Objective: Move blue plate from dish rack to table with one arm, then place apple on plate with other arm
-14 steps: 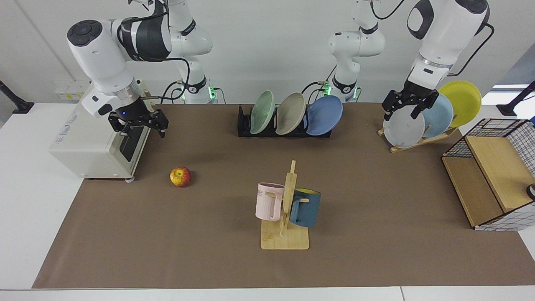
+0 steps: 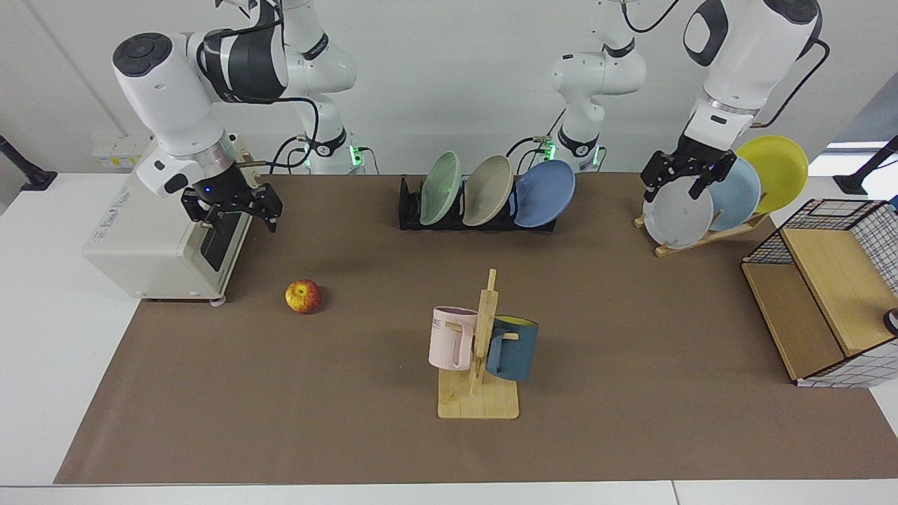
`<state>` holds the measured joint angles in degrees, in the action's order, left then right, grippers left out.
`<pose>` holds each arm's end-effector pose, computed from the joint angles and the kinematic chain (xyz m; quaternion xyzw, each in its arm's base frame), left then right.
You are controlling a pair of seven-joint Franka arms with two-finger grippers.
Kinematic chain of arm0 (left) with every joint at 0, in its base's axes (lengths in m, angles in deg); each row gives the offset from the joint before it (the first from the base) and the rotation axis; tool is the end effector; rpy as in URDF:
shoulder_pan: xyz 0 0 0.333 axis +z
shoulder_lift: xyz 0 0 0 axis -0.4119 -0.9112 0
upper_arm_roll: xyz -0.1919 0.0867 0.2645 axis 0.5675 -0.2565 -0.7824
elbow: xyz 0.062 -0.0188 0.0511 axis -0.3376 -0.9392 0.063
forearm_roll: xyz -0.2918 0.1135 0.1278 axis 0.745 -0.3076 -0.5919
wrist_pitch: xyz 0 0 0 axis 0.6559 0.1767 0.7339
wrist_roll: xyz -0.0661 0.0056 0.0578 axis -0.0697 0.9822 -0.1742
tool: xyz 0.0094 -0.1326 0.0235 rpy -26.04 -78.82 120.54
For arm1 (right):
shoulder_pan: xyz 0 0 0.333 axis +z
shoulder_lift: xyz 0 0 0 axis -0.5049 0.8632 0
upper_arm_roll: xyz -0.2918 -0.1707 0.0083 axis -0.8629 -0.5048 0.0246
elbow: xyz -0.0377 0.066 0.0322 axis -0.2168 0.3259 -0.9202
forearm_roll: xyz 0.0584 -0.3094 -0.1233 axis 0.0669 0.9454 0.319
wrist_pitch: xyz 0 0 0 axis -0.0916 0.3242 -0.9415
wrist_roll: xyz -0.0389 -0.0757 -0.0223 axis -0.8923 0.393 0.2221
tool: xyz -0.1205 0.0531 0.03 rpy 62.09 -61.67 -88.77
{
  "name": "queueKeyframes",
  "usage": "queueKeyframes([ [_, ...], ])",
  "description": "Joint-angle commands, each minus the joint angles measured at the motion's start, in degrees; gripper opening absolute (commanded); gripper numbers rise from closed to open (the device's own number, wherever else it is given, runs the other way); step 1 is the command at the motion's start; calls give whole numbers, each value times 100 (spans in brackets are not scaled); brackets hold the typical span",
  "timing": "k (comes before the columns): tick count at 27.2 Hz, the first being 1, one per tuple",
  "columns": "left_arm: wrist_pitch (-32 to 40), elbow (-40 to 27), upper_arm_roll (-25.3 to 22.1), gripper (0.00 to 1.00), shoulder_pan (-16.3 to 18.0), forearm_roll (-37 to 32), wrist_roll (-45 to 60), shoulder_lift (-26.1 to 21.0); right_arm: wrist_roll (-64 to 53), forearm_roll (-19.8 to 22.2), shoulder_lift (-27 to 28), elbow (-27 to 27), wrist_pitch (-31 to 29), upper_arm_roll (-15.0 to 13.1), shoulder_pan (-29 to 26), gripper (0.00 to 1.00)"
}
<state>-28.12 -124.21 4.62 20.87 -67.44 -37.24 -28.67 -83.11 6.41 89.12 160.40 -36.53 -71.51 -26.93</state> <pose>0.4581 -0.0223 0.5822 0.9983 0.0368 0.0372 0.0268 0.5146 -0.0082 0.5455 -0.9997 -0.0192 -0.0116 0.0066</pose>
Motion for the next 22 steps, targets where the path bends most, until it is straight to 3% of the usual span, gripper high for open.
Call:
queueKeyframes([
  [1, 110, 77, -31, 100, 38, -95, -597, -27, 133, -62, -9, 72, -232, 38, -23, 100],
  [10, 102, 16, -31, 100, 29, -95, -546, -27, 309, -36, 263, 10, -390, 100, -14, 100],
  [15, 128, -28, -31, 100, 29, -103, -484, -18, 317, -27, 658, -367, -434, 117, 117, 100],
  [22, 277, -63, 40, 100, -15, -665, -414, 0, 721, -62, 931, -131, -1374, 126, 249, 100],
])
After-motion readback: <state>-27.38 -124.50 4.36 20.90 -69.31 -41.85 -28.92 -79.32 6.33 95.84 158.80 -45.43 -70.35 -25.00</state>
